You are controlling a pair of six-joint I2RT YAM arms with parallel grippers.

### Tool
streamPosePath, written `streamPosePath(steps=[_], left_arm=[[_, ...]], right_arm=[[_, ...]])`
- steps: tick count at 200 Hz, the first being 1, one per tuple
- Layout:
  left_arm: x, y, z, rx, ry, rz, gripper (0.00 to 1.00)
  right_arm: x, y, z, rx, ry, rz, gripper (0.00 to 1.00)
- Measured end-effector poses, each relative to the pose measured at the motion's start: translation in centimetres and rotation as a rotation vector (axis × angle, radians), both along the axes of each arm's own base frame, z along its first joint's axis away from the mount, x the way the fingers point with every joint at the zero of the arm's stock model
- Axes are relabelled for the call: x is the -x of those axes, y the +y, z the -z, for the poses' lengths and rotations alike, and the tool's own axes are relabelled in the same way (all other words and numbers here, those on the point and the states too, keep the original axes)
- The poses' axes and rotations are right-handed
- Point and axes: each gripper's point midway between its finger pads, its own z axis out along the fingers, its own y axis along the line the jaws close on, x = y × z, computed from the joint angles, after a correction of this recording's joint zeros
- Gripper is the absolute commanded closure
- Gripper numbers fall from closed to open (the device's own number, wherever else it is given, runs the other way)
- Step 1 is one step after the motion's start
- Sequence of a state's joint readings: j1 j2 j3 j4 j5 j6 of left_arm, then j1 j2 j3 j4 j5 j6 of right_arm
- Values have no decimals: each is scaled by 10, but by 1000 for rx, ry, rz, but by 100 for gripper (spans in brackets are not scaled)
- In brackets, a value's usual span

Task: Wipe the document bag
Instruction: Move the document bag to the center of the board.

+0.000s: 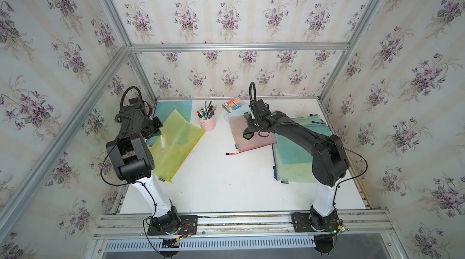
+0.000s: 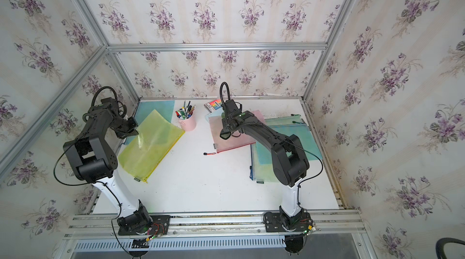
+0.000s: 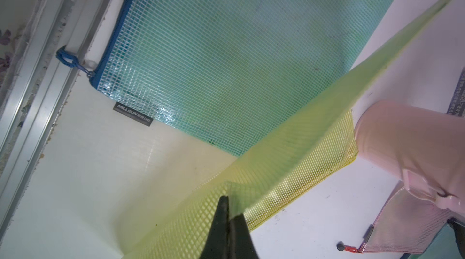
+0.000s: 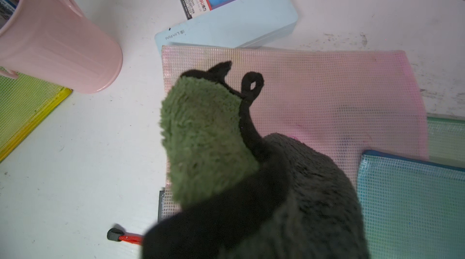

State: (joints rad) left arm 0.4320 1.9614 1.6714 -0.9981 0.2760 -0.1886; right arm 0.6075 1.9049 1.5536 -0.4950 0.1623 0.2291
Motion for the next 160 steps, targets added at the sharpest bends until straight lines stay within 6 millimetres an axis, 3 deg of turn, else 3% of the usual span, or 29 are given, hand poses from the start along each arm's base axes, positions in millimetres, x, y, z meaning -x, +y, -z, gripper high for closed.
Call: streamPosePath(steps=[74, 109, 160], left_arm=[[34, 19, 0, 13, 1, -62, 100], [18, 9, 10, 91, -64, -96, 100], [-15, 13, 21, 151, -150, -189, 100]], right_arm=[[3, -3, 5, 9, 15, 5, 84], [3, -1, 3, 0, 16, -1, 84], [8, -7, -3, -1, 7, 8, 84]])
